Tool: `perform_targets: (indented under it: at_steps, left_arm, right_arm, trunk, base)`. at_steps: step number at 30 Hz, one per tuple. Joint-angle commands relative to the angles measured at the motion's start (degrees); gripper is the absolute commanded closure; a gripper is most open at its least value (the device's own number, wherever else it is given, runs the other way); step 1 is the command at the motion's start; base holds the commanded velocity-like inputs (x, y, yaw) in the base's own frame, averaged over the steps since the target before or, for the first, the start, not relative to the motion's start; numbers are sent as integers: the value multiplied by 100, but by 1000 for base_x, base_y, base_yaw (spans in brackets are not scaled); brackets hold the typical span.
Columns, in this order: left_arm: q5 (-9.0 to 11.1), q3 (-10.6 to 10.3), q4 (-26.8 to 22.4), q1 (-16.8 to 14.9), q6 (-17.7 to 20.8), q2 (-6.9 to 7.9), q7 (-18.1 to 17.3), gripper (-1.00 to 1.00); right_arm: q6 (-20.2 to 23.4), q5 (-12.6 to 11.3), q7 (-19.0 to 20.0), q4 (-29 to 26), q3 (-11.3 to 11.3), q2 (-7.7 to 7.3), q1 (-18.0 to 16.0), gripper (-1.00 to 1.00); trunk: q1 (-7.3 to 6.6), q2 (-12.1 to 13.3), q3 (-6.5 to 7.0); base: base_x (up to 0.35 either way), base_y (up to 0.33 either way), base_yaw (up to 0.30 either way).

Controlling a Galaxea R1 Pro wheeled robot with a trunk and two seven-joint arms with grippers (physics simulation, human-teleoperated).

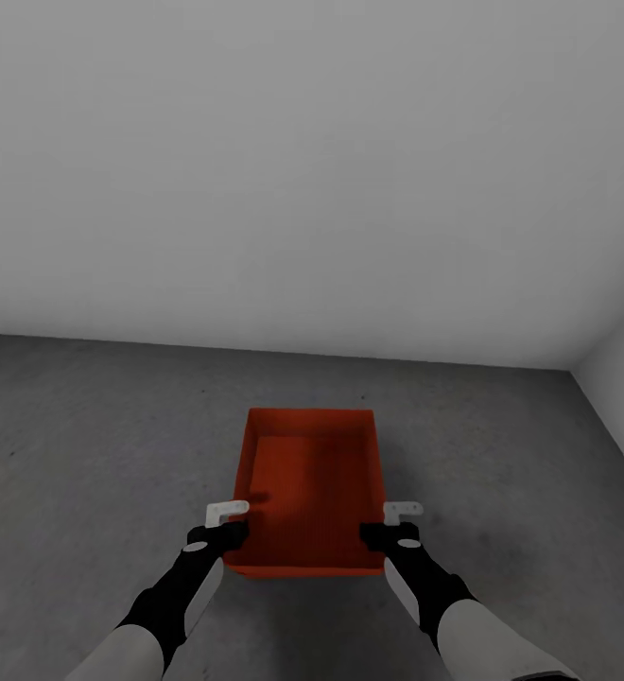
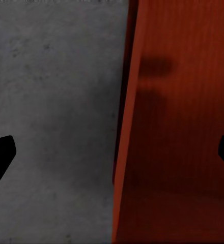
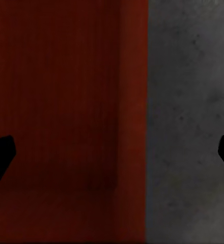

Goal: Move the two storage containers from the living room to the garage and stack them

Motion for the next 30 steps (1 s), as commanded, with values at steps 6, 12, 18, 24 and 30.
perform_targets:
  at_steps: [6, 12, 18, 24, 30]
  left_arm:
    - [61, -38, -11, -1, 25, 6, 51, -100]
    - [61, -38, -11, -1, 25, 6, 51, -100]
    - [60, -33, -15, -1, 25, 10, 51, -100]
    - [64, -30, -19, -1, 25, 14, 51, -100]
    - [63, -29, -18, -1, 25, 14, 51, -100]
  right_arm:
    - [40, -18, -40, -11, 44, 0, -2, -100]
    - [46, -19, -39, -11, 44, 0, -4, -100]
    - [39, -19, -41, -14, 44, 3, -4, -100]
    - [36, -19, -41, -15, 44, 5, -4, -100]
    - [36, -19, -43, -15, 44, 6, -4, -100]
  trunk:
    - [-133, 240, 105]
    - [-264, 481, 212]
    - [-396, 722, 320]
    - [-528, 962, 428]
    - [-660, 1203, 536]
  base:
    - [0, 0, 0]
    - [0, 0, 0]
    - [0, 0, 0]
    - [0, 0, 0]
    - [0, 0, 0]
